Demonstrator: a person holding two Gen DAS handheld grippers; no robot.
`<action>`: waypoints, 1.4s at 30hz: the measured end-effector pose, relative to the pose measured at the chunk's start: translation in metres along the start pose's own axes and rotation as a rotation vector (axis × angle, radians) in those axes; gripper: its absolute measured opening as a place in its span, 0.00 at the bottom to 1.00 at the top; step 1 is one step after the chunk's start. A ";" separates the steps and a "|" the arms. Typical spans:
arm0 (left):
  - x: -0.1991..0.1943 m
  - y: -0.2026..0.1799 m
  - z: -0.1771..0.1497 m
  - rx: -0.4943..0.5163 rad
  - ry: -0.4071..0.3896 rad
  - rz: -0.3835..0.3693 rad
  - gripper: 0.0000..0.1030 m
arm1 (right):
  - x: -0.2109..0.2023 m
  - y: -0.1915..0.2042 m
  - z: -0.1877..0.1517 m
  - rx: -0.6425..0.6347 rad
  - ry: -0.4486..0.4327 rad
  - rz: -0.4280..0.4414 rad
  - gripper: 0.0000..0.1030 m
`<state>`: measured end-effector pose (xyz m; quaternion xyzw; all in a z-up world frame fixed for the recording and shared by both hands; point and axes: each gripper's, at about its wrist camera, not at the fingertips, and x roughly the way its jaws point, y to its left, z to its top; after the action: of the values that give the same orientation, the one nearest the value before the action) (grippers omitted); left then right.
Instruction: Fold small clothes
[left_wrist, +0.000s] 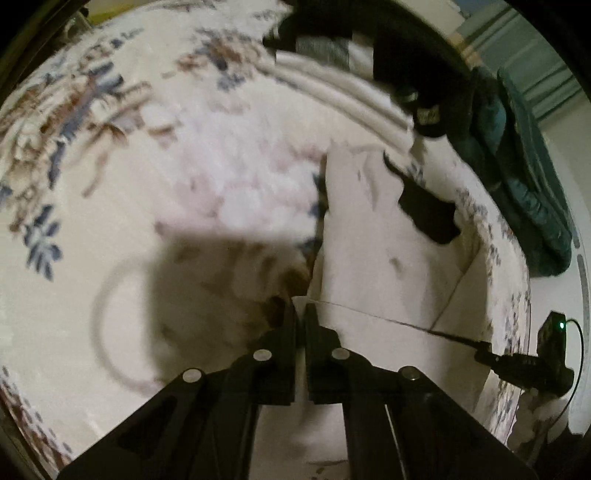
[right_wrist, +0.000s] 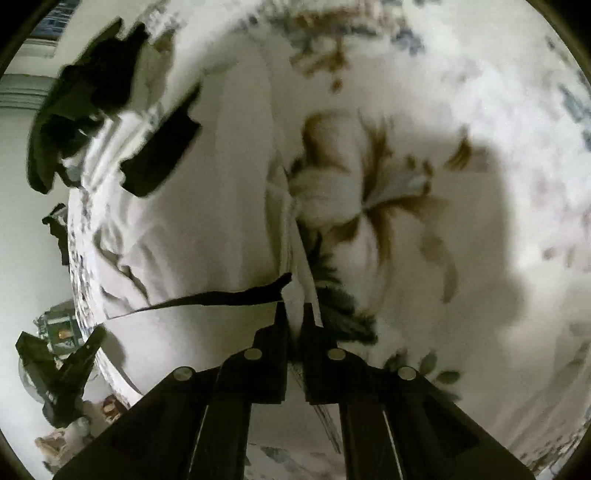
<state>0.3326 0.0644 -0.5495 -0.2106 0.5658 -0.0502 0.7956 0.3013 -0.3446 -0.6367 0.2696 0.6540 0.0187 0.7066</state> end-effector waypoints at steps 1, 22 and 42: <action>-0.002 -0.001 0.001 0.001 -0.005 0.002 0.02 | -0.006 0.001 0.000 -0.003 -0.013 0.000 0.05; 0.051 -0.037 0.126 0.025 0.066 -0.055 0.62 | -0.023 0.038 0.098 -0.006 -0.056 -0.107 0.70; 0.128 -0.106 0.162 0.478 0.090 0.055 0.05 | 0.047 0.126 0.238 -0.258 -0.023 -0.206 0.06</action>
<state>0.5443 -0.0271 -0.5766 0.0016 0.5781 -0.1701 0.7981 0.5720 -0.3039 -0.6289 0.1081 0.6621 0.0269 0.7411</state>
